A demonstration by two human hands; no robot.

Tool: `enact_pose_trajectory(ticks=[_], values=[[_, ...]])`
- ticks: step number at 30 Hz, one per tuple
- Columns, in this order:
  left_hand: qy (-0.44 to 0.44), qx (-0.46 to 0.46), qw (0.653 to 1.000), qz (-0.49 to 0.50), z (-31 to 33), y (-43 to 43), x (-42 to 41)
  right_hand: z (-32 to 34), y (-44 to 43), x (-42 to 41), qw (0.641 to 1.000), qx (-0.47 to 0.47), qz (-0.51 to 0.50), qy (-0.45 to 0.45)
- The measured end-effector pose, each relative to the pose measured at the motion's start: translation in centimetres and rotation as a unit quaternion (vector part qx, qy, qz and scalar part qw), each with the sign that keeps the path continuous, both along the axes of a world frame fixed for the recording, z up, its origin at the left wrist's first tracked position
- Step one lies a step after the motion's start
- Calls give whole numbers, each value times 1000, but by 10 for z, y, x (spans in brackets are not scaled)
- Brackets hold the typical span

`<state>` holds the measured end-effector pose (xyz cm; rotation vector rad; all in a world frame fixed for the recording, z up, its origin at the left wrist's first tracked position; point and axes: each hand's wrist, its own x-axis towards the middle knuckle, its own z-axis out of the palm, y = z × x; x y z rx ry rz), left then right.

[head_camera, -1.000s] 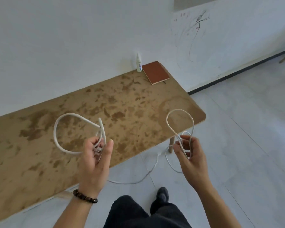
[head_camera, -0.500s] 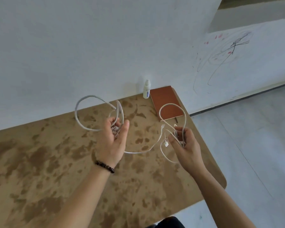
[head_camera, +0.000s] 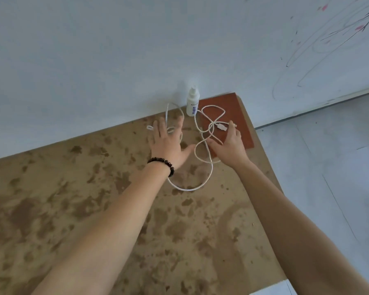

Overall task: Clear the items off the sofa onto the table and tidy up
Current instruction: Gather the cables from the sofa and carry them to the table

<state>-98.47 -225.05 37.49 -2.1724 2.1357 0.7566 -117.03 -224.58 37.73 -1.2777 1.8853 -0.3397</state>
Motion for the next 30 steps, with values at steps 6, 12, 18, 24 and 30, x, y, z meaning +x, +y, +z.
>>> enact_pose_trajectory(ticks=[6,12,18,24,30], values=[[48,-150,986,57,-33,59,13,-26,27,-10,995,-35,74,53],[-43,45,997,43,-78,83,12,-48,34,-21,973,-54,167,147],[-10,46,996,72,-47,76,7,-23,33,-26,977,-4,182,108],[106,-104,983,113,62,147,14,51,92,-34,977,-106,180,44],[188,-156,935,257,132,314,0,108,201,-54,951,-180,231,-104]])
